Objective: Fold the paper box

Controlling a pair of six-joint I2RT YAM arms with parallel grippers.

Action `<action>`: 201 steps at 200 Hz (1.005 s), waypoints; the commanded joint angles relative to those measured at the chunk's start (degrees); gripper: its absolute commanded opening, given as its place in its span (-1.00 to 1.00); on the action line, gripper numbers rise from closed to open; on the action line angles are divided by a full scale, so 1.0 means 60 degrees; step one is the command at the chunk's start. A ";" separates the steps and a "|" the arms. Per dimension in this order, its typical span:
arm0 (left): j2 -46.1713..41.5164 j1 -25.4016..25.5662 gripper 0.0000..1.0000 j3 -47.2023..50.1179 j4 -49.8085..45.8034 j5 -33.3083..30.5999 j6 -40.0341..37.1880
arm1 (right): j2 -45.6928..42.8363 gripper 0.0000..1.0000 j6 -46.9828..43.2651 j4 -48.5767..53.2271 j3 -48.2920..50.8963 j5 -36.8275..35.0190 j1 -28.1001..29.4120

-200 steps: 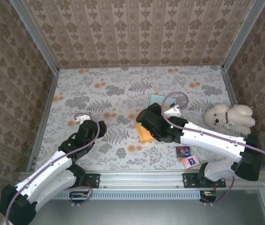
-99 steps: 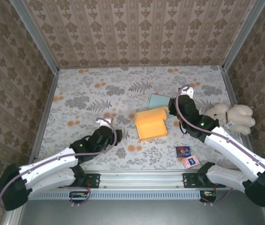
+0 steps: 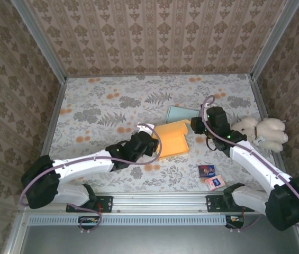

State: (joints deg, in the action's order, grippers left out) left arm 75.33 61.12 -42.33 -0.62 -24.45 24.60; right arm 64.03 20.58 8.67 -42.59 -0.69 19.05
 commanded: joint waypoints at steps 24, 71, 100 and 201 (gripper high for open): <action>0.0403 -0.0285 -0.07 -0.0493 -0.0243 -0.0662 -0.0176 | -0.0322 -0.47 0.0344 -0.0501 0.0220 0.0733 -0.0637; 0.0775 -0.0270 -0.32 -0.0848 0.0046 -0.0120 -0.0584 | -0.0481 -0.45 0.0517 -0.0589 0.0218 0.0803 -0.0904; 0.1278 -0.0283 -0.60 -0.1266 -0.0242 -0.0269 -0.0703 | -0.0248 -0.45 0.0471 -0.0538 0.0085 0.0960 -0.0942; 0.1372 -0.0325 -1.00 -0.1498 -0.0354 -0.0031 -0.2823 | 0.1417 -0.48 0.0918 -0.1130 0.0086 0.2649 -0.1563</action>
State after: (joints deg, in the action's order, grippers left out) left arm 84.64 59.53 -50.39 -1.65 -25.45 14.20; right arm 70.37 23.24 6.13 -42.00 7.05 9.72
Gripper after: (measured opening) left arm 0.049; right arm 0.260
